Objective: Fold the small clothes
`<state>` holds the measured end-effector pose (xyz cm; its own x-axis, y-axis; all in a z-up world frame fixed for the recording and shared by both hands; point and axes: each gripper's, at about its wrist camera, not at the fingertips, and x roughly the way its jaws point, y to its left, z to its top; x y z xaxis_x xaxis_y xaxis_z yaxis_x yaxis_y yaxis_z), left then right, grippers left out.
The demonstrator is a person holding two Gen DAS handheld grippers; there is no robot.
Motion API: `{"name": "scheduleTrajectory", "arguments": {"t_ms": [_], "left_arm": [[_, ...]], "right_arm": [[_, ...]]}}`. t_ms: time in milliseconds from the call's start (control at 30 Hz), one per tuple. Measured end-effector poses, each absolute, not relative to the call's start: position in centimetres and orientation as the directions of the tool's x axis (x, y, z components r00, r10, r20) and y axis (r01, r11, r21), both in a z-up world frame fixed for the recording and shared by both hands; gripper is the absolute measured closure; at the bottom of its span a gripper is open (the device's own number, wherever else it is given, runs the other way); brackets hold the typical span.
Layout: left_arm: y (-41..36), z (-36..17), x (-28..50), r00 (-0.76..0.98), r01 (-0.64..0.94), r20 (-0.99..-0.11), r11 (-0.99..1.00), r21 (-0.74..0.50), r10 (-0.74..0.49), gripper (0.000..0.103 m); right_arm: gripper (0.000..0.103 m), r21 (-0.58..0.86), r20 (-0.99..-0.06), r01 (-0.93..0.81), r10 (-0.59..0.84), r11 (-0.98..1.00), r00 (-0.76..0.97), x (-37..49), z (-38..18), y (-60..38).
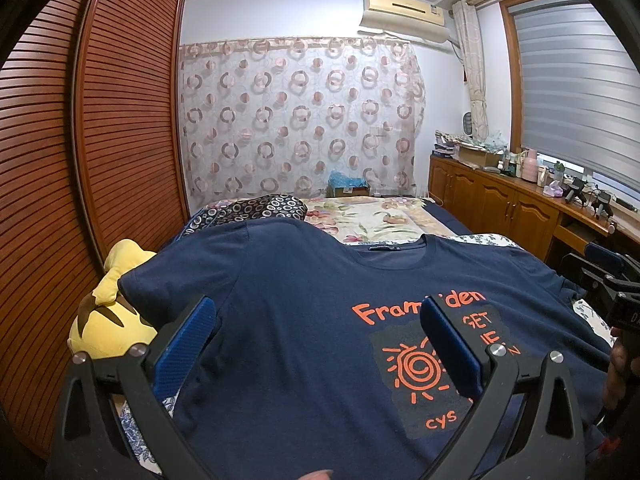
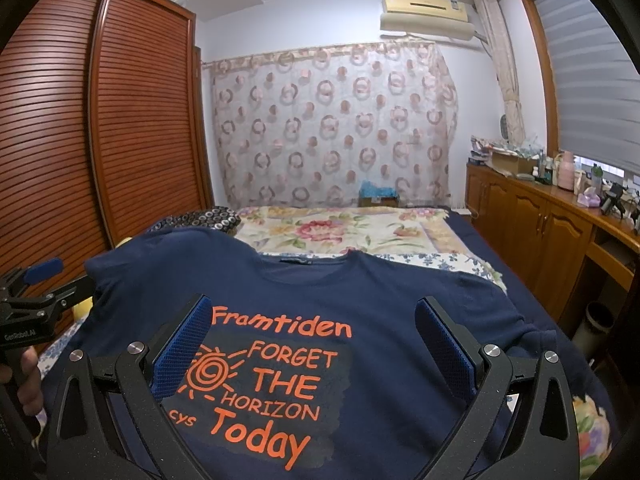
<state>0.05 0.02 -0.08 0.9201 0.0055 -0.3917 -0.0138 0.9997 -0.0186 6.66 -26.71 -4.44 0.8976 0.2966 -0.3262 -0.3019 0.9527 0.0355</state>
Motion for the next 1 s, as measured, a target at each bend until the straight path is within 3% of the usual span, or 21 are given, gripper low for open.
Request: {"name": "scheduleTrajectory", "arguments": {"t_ms": [1000], "left_arm": [[-0.33,0.49,-0.48,0.923,-0.015,-0.384,1.0,-0.021,0.006,0.0]], "right_arm": [[0.0,0.035,-0.326,-0.302,0.297,0.953,0.898,6.56,-4.06,-27.01]]}}
